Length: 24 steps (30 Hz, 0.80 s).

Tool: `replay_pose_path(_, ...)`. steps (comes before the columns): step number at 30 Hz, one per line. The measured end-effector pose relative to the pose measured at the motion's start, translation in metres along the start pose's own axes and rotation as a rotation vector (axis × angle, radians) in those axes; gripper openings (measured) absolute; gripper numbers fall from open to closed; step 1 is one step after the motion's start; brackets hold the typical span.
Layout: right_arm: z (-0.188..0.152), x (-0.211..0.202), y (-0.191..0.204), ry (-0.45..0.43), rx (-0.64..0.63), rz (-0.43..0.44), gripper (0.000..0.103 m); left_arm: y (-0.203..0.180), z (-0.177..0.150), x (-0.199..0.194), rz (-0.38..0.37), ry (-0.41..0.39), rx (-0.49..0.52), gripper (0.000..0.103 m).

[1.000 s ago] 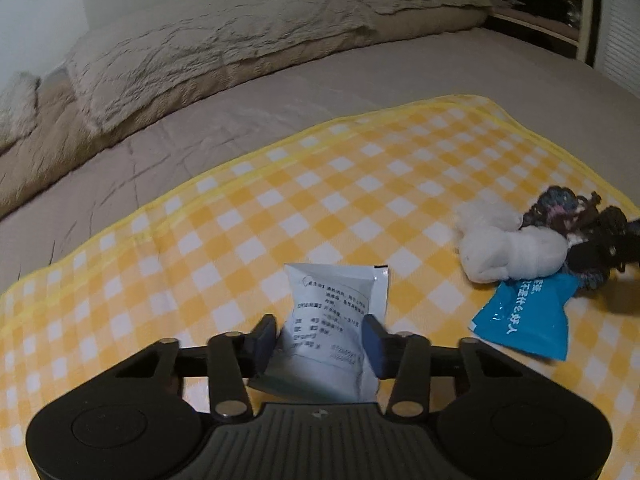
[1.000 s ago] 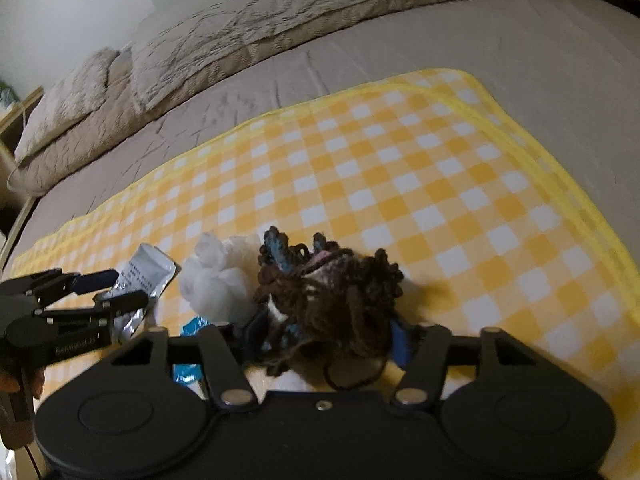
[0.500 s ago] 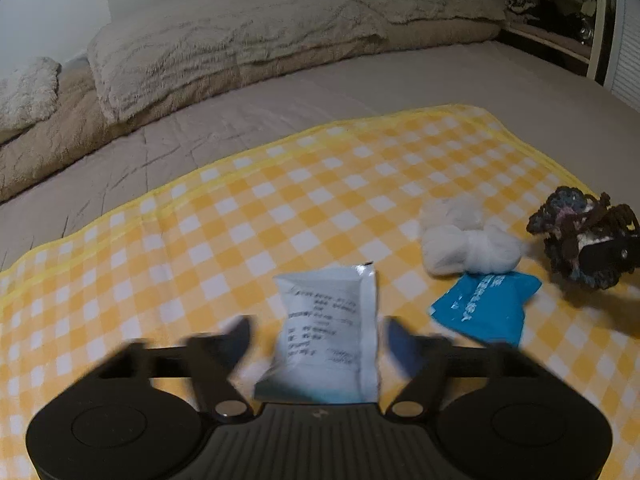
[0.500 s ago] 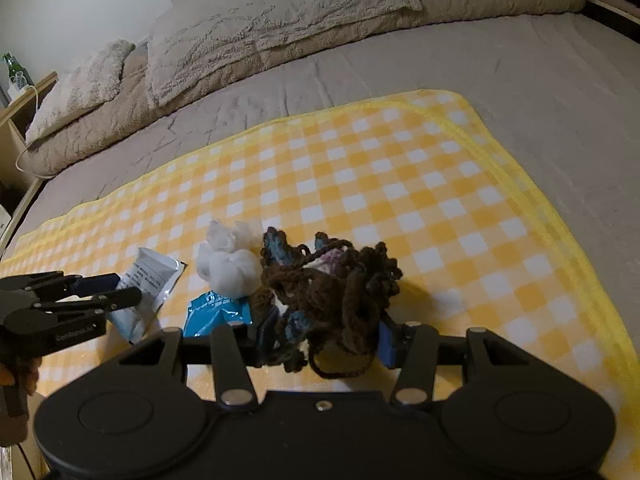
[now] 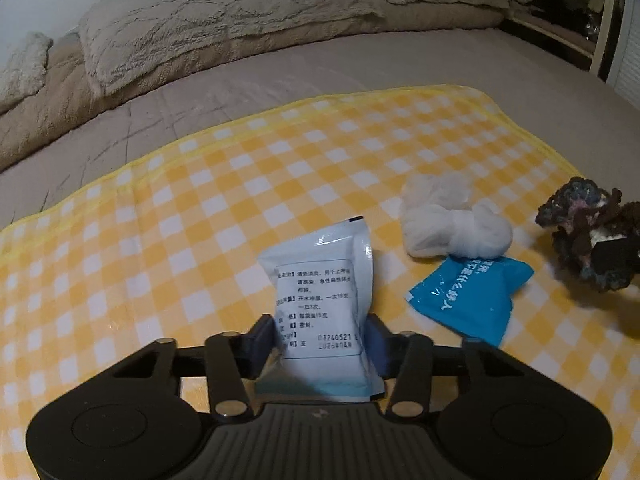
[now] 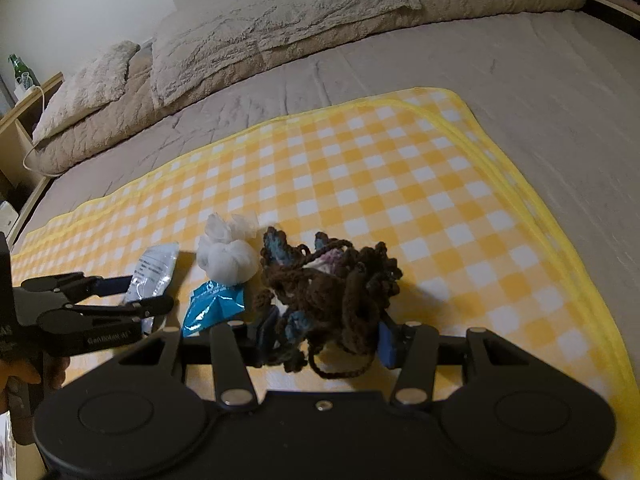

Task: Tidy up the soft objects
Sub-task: 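Lift and carry the knitted item and sachet over the white box with both tools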

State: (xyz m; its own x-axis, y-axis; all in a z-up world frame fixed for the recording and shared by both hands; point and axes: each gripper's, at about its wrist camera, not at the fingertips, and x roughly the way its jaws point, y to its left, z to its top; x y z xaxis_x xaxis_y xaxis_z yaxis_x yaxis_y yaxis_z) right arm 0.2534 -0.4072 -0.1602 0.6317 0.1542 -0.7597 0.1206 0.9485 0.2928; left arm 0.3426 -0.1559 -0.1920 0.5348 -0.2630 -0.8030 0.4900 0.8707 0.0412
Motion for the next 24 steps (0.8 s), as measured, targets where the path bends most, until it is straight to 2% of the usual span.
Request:
replay_pose_path(4,-0.001,-0.003,-0.001,-0.005,-0.001,0.0,0.05,-0.004,-0.005,-0.007,0.012,-0.007,0.002,0.043)
replay_pose_path(10,-0.004,-0.018,0.003,-0.022,-0.017,0.0,0.05,0.0,-0.008,-0.037,0.02,-0.044,-0.053,0.043)
replay_pose_path(17,-0.003,-0.048,0.007,-0.068,-0.015,-0.014,0.05,0.007,-0.007,-0.104,0.033,-0.11,-0.103,0.043)
replay_pose_path(24,-0.001,-0.09,0.033,-0.139,-0.046,0.015,0.05,0.014,-0.02,-0.182,0.069,-0.161,-0.13,0.043)
